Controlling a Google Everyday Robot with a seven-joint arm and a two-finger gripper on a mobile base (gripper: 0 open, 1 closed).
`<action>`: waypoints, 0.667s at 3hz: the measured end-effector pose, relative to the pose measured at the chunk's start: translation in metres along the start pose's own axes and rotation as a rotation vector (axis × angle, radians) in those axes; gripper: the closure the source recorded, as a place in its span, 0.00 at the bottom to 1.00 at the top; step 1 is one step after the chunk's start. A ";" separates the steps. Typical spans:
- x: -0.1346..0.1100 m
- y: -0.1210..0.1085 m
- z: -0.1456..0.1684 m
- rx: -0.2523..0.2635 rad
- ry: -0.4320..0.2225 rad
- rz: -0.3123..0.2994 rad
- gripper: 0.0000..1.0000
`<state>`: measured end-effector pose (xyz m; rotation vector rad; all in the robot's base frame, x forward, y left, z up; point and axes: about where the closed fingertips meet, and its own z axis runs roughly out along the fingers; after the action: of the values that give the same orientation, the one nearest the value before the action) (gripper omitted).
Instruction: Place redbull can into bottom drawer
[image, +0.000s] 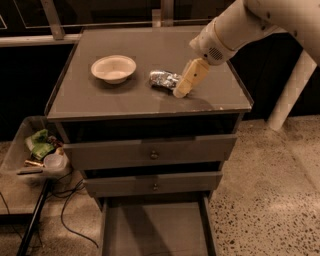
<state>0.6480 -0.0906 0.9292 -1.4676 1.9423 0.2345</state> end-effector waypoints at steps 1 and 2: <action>0.001 -0.015 0.030 -0.012 0.019 -0.018 0.00; 0.007 -0.027 0.057 -0.046 0.026 -0.005 0.00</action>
Offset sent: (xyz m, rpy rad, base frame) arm 0.0736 0.0166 -0.0612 -0.0137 0.0816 0.0300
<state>0.6949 -0.0757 0.8894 -1.5126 1.9654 0.2604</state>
